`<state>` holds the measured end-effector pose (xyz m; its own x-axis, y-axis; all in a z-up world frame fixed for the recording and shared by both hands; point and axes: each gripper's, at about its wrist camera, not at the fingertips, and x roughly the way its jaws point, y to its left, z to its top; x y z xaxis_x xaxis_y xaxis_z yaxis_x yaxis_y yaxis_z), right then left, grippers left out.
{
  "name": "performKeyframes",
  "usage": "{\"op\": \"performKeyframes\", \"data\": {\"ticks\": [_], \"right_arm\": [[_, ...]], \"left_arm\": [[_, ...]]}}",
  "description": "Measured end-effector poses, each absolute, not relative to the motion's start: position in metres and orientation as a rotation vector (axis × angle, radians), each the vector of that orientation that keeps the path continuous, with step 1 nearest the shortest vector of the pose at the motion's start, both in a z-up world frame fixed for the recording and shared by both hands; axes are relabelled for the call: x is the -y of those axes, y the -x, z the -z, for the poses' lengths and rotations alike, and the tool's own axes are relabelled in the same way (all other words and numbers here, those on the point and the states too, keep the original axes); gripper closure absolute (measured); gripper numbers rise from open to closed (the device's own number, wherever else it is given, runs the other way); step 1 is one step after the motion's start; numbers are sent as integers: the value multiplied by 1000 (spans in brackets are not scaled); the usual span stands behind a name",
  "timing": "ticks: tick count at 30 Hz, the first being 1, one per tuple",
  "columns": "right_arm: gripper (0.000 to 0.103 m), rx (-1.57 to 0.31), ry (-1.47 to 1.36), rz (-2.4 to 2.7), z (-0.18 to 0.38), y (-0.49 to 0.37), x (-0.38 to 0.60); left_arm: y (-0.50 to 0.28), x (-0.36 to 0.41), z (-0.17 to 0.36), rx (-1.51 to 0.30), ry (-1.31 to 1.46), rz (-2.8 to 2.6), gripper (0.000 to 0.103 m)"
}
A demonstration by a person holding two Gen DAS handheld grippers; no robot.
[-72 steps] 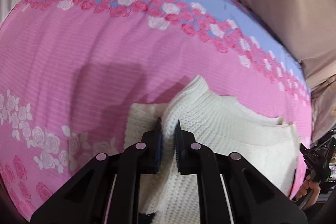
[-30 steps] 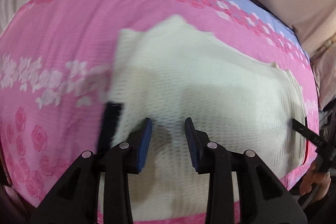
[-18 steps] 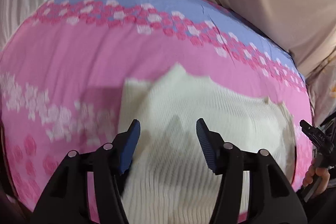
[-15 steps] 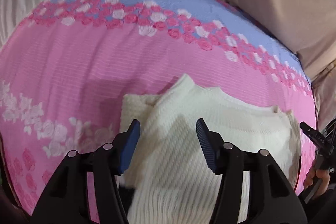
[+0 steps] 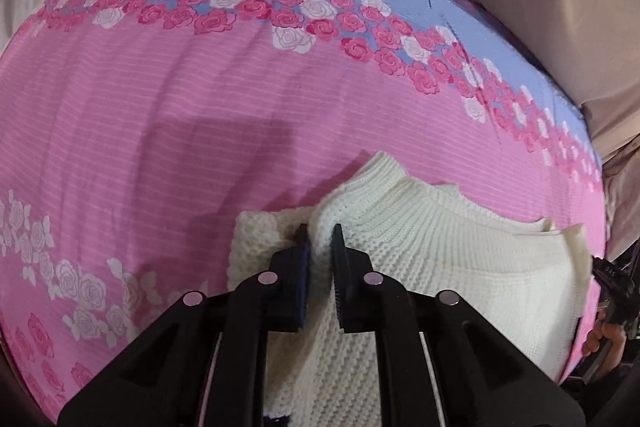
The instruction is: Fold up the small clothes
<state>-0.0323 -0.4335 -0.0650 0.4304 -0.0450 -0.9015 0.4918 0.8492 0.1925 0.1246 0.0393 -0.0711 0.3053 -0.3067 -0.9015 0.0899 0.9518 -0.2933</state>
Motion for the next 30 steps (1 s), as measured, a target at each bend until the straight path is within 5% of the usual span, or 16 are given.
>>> {"op": "performKeyframes", "data": {"ticks": [2,4,5,14,16,20,23,25,30], "right_arm": [[97,-1027,-571,334,54,46,438],[93,-939,-572,315,26,66,428],[93,-914,-555,286,12,75,416],[93,-1068,-298,-115,5,76,219],[93,-1095,-232,-122,14,63,192],[94,-1223,-206,-70,52,41,181],[95,-1218,-182,-79,63,40,179],[95,-1220,-149,-78,62,39,176],[95,-1200,-190,-99,64,40,181]], "left_arm": [[-112,-52,57,-1211,261,287,88],[-91,-68,41,-1162,288,274,60],[-76,-77,35,-1149,287,259,55],[17,-116,80,-1308,450,197,43],[18,-116,86,-1309,480,184,26],[12,-115,89,-1259,538,171,15],[4,-111,88,-1246,542,163,29],[-3,-109,90,-1279,564,216,74],[-2,-83,47,-1216,496,283,84]]}}
